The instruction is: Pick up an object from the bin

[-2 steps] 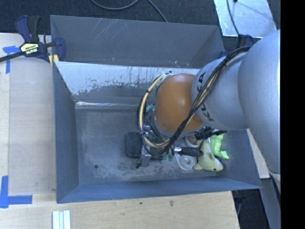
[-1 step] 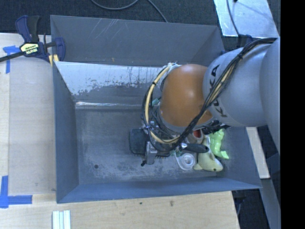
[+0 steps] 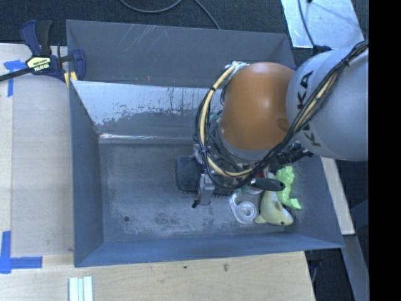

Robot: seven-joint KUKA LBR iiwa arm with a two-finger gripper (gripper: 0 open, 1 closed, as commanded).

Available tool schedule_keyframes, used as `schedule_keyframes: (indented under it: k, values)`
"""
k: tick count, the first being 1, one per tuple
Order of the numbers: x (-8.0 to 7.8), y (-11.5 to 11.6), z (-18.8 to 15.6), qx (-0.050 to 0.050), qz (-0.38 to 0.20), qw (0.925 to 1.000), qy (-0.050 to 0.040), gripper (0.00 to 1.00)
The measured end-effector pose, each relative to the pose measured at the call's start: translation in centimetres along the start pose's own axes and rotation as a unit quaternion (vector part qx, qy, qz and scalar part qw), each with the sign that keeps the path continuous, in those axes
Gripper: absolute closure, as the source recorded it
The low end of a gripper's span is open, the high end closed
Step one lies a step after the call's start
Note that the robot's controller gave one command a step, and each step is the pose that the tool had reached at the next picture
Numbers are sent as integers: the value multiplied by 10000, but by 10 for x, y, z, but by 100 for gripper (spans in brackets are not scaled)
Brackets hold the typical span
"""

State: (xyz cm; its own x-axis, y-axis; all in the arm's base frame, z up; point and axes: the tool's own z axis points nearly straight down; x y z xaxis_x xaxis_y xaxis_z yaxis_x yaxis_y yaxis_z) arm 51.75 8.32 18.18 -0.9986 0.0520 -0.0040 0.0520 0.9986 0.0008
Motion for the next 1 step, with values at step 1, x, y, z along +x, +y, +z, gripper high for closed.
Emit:
schedule_keyframes:
  k: [1]
  values:
    - [-10,-10,-43,0,69,10000,-4,100]
